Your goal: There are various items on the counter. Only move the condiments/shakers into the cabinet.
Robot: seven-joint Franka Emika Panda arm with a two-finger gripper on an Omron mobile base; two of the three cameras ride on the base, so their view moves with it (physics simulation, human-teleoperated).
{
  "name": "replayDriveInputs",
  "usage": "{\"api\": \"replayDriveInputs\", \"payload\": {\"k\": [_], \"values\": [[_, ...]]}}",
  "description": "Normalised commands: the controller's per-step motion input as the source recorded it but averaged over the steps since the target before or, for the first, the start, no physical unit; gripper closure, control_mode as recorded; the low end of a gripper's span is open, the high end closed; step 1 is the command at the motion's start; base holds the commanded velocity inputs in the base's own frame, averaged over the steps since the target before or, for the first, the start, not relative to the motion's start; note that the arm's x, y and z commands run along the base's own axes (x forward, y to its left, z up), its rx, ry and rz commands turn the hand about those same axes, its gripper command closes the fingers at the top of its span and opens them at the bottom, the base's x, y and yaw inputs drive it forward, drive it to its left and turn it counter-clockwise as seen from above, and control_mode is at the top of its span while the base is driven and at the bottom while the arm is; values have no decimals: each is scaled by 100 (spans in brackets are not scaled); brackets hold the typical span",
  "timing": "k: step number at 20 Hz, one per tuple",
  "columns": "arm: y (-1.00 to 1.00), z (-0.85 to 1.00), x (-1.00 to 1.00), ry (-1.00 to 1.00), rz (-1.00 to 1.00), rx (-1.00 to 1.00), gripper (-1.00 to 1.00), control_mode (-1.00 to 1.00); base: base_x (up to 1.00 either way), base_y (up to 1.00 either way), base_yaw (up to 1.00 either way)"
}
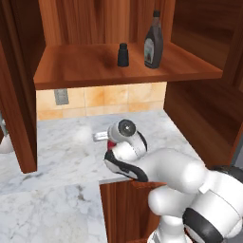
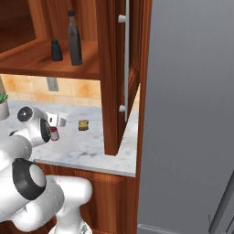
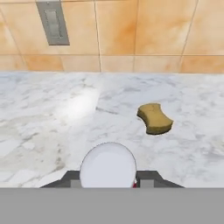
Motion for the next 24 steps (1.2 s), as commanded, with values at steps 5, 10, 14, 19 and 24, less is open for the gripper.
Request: {"api": "replayDriveInputs", "payload": {"k": [5, 10, 14, 19, 24], "values": [[-60, 100, -93, -9, -15, -2, 100, -100, 0, 0, 0], [-53, 100, -74, -1, -15, -10, 100, -100, 0, 0, 0], [-74, 100, -54, 0, -14, -2, 100, -100, 0, 0, 0], [-79, 100, -47, 1, -10, 0, 100, -100, 0, 0, 0], [-56, 100, -23, 6, -1, 0, 100, -100, 0, 0, 0]]}}
